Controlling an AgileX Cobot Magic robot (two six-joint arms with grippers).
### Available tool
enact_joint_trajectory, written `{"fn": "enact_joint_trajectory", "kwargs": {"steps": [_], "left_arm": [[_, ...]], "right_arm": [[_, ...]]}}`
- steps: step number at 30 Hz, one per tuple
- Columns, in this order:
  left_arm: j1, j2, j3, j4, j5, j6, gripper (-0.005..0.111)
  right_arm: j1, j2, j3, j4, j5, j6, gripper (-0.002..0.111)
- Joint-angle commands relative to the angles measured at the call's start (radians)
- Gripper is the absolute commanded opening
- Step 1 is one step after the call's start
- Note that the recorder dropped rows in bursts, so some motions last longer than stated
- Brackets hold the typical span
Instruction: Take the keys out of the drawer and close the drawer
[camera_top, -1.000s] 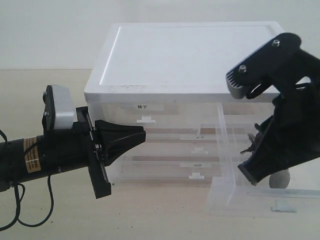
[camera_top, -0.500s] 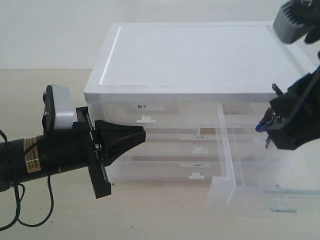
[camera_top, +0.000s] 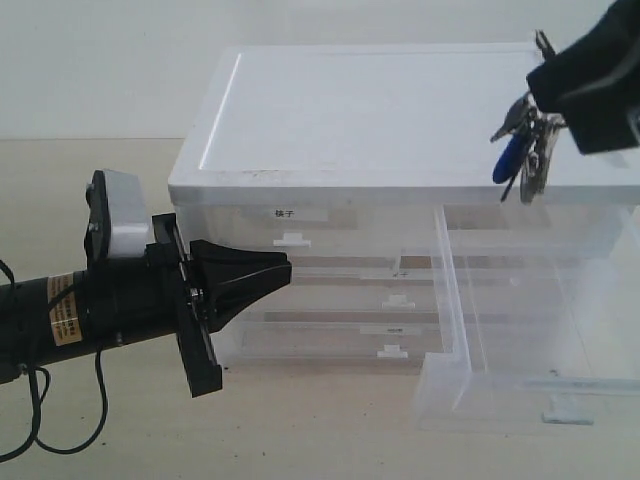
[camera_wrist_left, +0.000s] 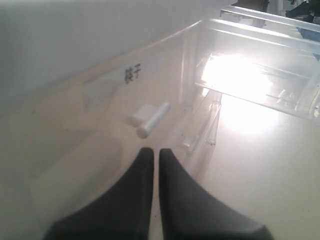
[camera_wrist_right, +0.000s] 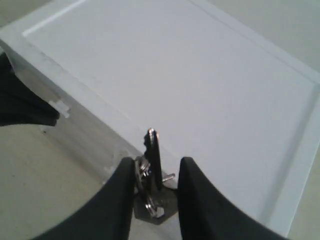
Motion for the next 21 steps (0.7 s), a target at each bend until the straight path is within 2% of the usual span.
{"fn": "enact_joint_trajectory", "kwargs": {"steps": [1, 5, 13, 16, 21], "left_arm": [[0.0, 0.006, -0.003, 0.013, 0.011, -0.029, 0.005], [0.0, -0.056, 0.017, 0.083, 0.011, -0.066, 0.005], [0.0, -0.385, 0.211, -0.043, 0.011, 0.017, 0.005], [0.0, -0.512, 0.288, -0.146, 0.011, 0.017, 0.005], [0.0, -0.665, 0.42, -0.459, 0.011, 0.04, 0.005]], "right_arm": [[0.0, -0.01, -0.053, 0.086, -0.046, -0.062, 0.0], [0.0, 0.004, -0.053, 0.119, -0.066, -0.082, 0.0], [0.0, 0.149, -0.053, 0.178, -0.113, -0.153, 0.0], [0.0, 0.218, -0.053, 0.188, -0.14, -0.165, 0.0], [0.0, 0.301, -0.053, 0.2, -0.19, -0.167, 0.0]]}}
